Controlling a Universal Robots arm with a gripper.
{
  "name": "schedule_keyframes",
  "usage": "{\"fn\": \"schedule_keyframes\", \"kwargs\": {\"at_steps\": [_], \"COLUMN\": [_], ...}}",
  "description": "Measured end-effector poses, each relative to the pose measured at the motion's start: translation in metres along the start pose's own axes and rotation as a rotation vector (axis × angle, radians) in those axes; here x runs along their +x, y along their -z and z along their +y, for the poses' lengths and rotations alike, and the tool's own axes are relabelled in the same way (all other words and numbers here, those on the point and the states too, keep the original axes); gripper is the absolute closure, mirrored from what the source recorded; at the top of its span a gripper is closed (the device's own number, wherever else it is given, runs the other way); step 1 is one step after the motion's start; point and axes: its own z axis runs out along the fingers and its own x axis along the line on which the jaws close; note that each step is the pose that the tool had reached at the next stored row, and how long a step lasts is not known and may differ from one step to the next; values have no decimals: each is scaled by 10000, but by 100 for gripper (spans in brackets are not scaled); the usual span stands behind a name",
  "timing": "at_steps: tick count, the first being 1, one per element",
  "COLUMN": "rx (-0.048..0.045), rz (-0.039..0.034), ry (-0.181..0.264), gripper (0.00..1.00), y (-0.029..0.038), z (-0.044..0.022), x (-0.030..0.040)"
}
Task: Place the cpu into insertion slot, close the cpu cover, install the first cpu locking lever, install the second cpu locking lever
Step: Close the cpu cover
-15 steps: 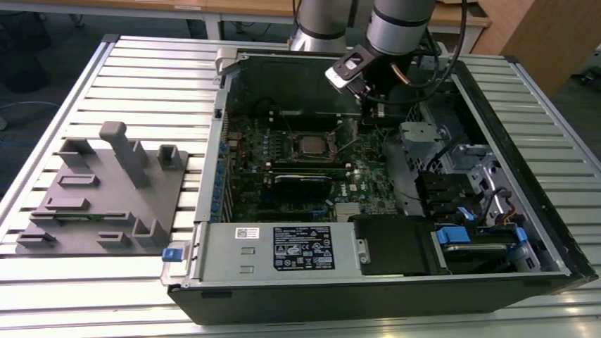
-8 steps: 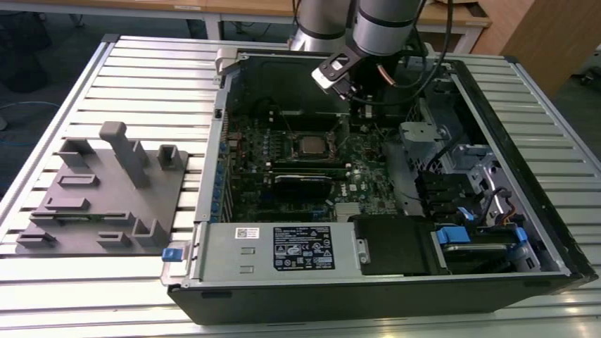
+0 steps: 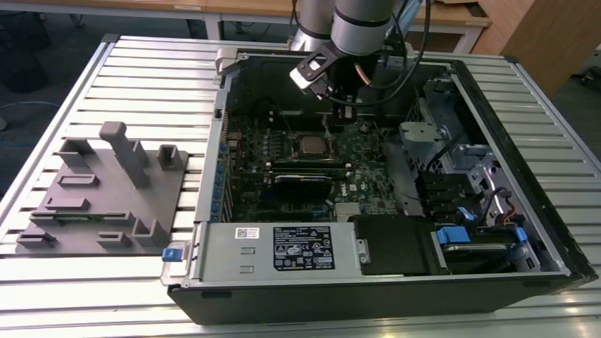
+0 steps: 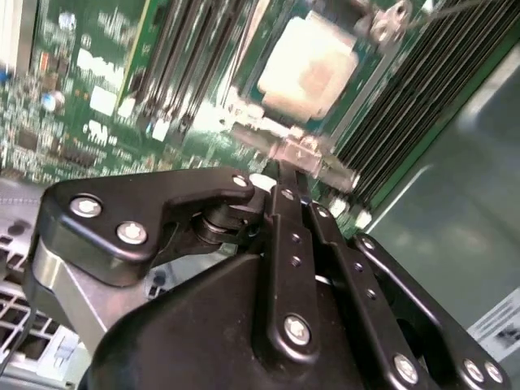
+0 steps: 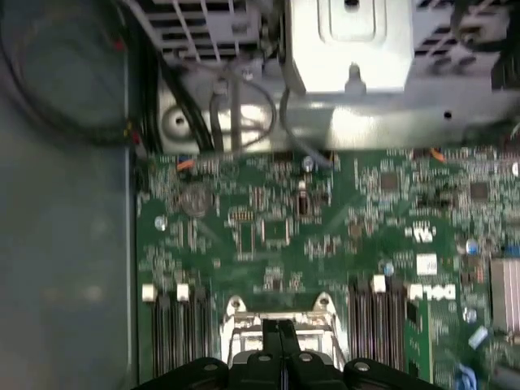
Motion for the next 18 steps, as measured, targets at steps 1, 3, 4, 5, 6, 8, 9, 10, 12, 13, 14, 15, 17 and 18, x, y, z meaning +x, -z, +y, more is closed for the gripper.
{"fn": "schedule_keyframes", "kwargs": {"at_steps": [1, 3, 4, 5, 6, 8, 9, 10, 12, 13, 14, 15, 17, 18], "rx": [-1, -1, -1, -1, -1, 105, 222, 257, 258, 259, 259, 259, 257, 258], "rz": [2, 1, 0, 1, 2, 2, -6, -12, -12, -12, -12, -11, -6, -9], "ry": [-2, -1, 0, 1, 0, -1, -1, -1, -2, -2, -2, -2, -1, -2], "gripper": [90, 90, 90, 90, 90, 90, 90, 90, 90, 90, 90, 90, 90, 90], "y": [-2, -2, -2, -2, -2, -7, -8, -7, -7, -7, -7, -7, -17, -22], "z": [-25, -30, -30, -30, -31, -31, -31, -31, -31, -31, -31, -31, -38, -50], "x": [-1, -1, -1, -1, -1, -1, -1, -1, -2, -2, -1, -1, -1, -2]}}
